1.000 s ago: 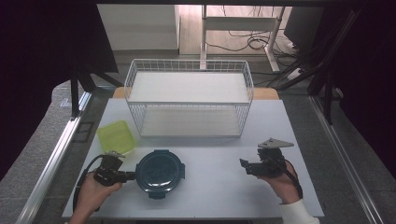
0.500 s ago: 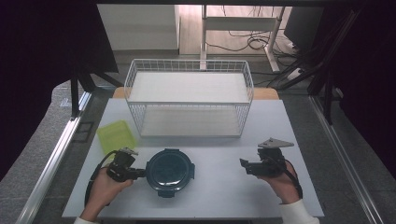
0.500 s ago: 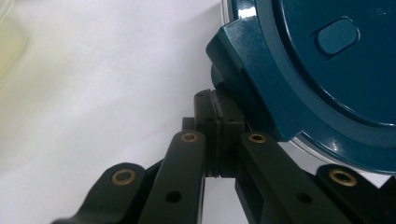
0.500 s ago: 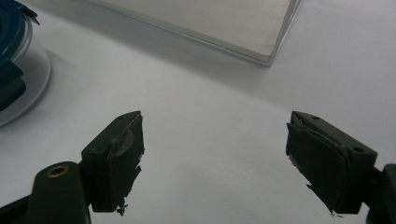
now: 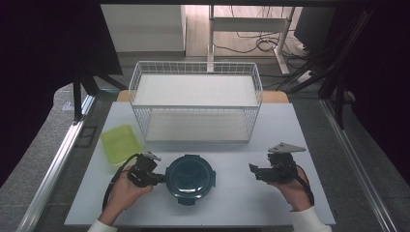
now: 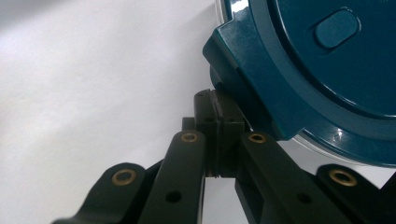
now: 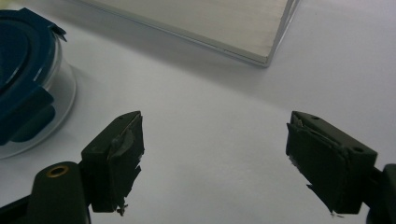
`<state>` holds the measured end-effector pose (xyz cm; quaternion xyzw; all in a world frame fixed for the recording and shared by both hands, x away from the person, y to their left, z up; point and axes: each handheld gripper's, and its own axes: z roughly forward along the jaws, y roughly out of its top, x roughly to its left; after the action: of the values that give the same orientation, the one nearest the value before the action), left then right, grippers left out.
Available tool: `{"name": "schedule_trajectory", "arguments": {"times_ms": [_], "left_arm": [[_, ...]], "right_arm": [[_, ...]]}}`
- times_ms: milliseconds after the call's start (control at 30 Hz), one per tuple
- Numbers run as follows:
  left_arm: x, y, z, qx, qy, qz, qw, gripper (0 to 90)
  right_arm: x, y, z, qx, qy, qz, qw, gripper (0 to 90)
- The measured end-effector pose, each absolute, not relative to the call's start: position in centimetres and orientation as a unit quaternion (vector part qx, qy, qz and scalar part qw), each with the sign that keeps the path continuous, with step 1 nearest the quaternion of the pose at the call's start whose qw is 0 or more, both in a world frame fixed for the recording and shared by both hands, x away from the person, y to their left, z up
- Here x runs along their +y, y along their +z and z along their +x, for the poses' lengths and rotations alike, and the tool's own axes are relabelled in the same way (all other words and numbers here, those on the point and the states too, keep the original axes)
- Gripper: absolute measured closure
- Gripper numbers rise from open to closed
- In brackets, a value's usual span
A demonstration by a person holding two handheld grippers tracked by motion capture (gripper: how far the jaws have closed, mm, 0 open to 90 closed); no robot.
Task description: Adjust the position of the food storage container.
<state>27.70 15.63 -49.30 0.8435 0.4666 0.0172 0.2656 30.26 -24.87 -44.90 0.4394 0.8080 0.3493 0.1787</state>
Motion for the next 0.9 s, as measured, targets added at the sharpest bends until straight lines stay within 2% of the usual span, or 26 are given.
{"name": "schedule_trajectory", "arguments": {"times_ms": [600,767,900], "left_arm": [[13.8,-49.3,27.9,0.450,0.005,0.849,0.276,90.0],[15.0,-49.8,28.1,0.451,-0.018,0.839,0.303,88.3],[16.6,-49.5,28.0,0.469,0.013,0.830,0.302,87.8]], "right_arm": [[-24.7,-44.8,30.1,0.809,0.355,0.435,0.172,19.2],[-24.4,-44.3,29.7,0.811,0.362,0.427,0.171,19.3],[-24.3,-43.9,29.3,0.810,0.376,0.417,0.167,19.3]]}}
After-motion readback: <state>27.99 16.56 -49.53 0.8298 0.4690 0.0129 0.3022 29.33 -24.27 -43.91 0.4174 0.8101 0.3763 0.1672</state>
